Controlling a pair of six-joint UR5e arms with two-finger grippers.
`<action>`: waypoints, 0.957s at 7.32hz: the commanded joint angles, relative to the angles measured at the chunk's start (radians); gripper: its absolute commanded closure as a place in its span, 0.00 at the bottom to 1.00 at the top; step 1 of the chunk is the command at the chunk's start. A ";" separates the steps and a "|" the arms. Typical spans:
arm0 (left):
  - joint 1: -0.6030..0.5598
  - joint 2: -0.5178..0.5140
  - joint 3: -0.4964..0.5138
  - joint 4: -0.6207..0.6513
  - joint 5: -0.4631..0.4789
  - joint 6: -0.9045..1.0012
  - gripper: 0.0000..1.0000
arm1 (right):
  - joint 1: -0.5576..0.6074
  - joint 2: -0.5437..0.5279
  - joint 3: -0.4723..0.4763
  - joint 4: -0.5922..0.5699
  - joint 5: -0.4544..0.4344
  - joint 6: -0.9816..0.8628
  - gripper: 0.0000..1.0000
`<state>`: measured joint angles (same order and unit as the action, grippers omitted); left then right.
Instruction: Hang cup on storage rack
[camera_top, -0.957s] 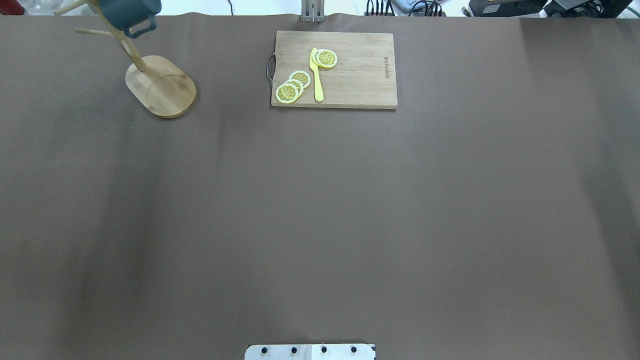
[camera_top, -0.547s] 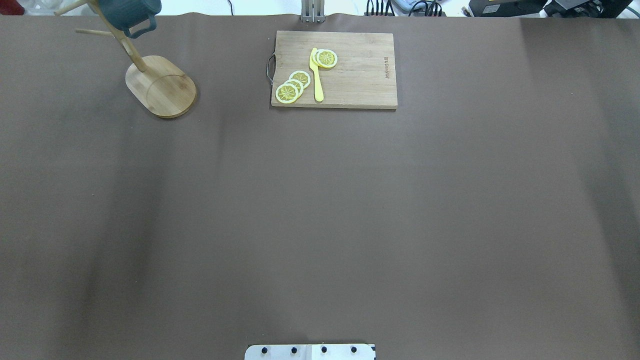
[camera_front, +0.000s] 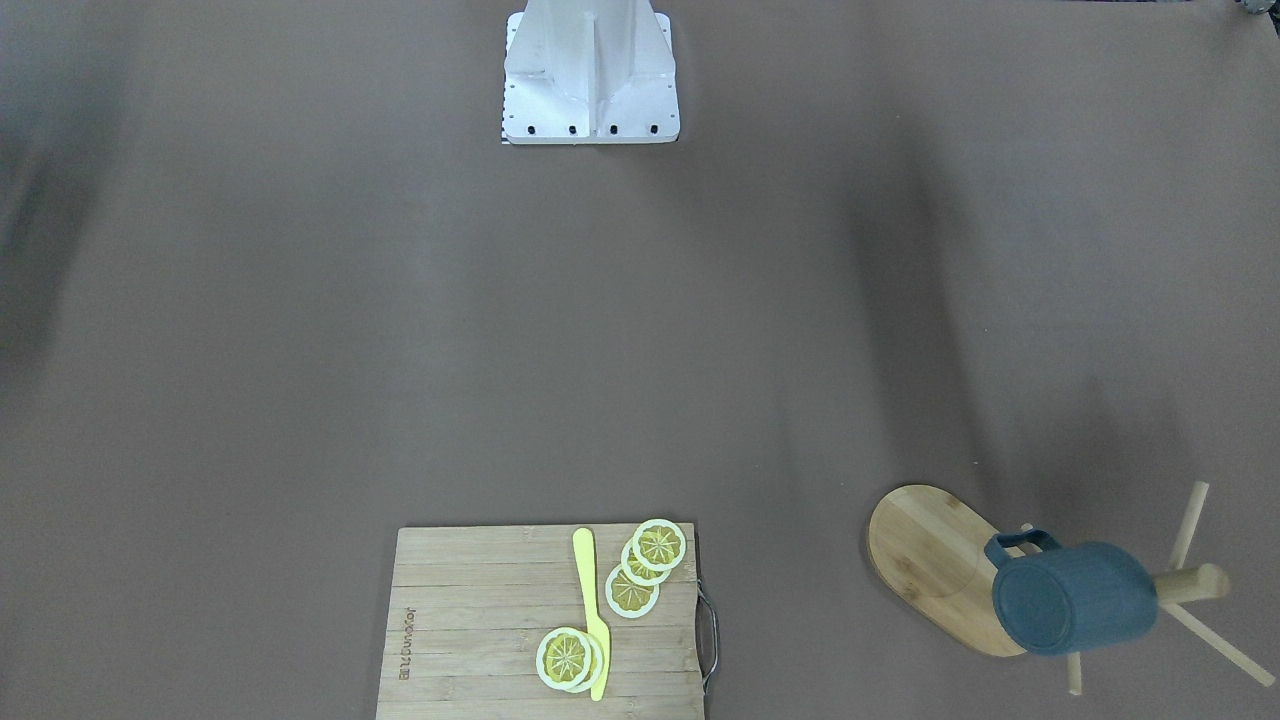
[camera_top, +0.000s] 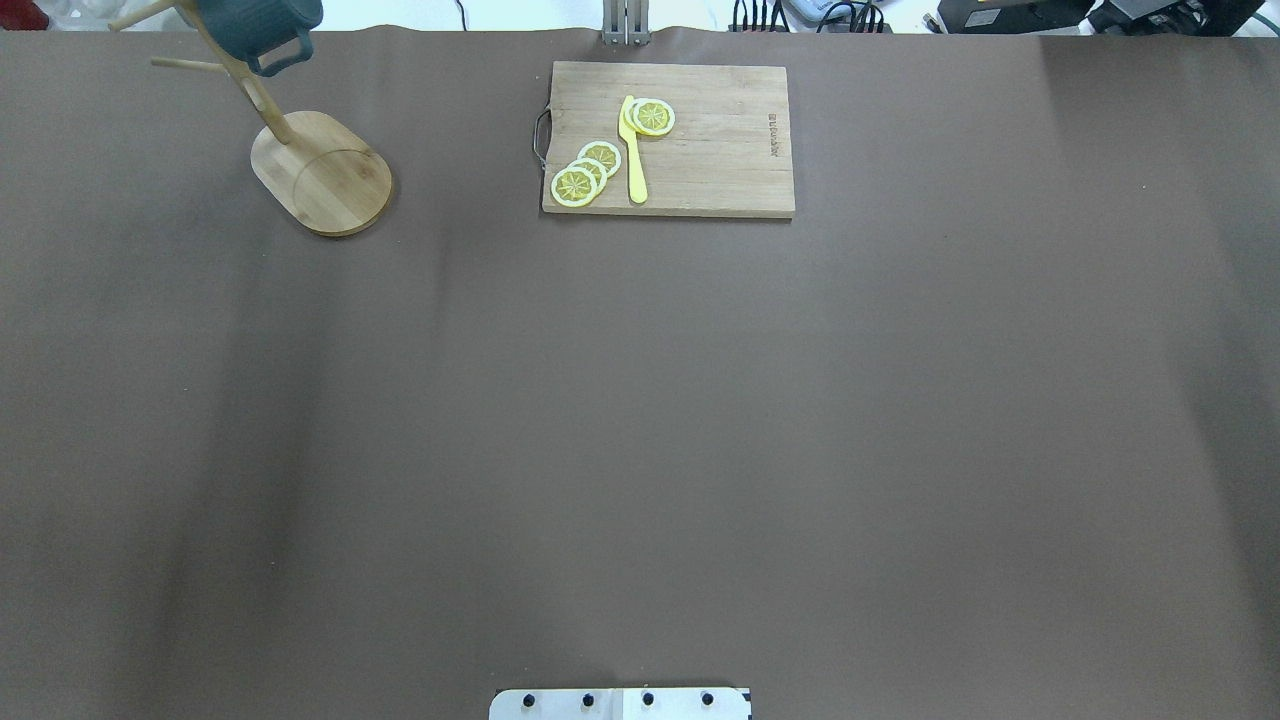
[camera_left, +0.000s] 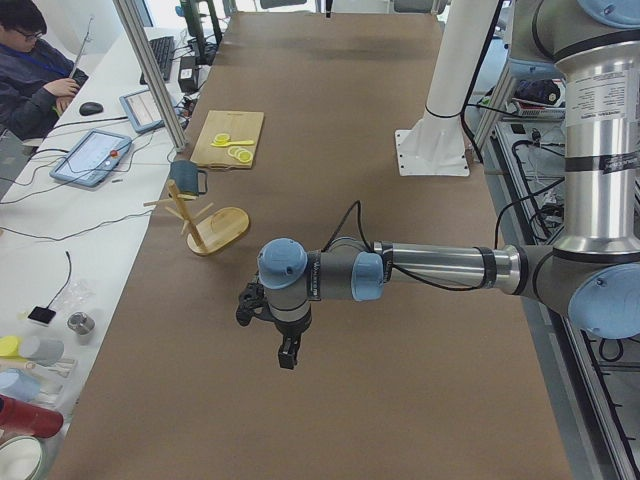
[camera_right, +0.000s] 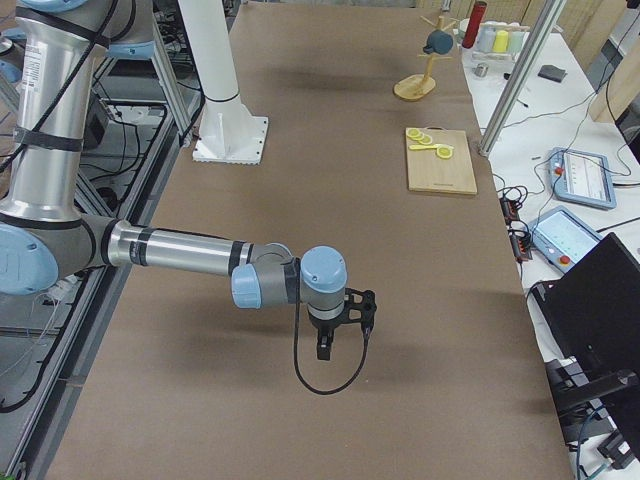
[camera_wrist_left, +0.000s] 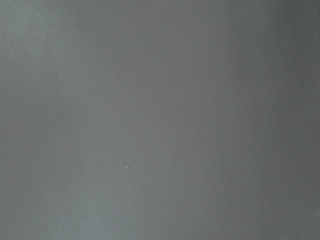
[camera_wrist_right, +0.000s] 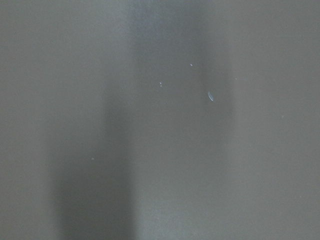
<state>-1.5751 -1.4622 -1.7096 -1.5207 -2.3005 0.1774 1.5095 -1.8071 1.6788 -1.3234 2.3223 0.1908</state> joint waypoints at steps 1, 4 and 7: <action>0.000 0.005 -0.005 -0.003 0.000 0.001 0.00 | 0.000 -0.028 -0.011 0.004 -0.008 -0.001 0.00; 0.001 0.005 -0.014 -0.003 0.000 0.001 0.00 | 0.000 -0.029 0.001 0.003 0.011 -0.002 0.00; 0.001 0.005 -0.015 -0.003 0.000 0.001 0.00 | 0.000 -0.026 0.027 0.006 0.063 0.001 0.00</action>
<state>-1.5740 -1.4573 -1.7236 -1.5232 -2.3010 0.1779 1.5095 -1.8327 1.6960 -1.3181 2.3638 0.1910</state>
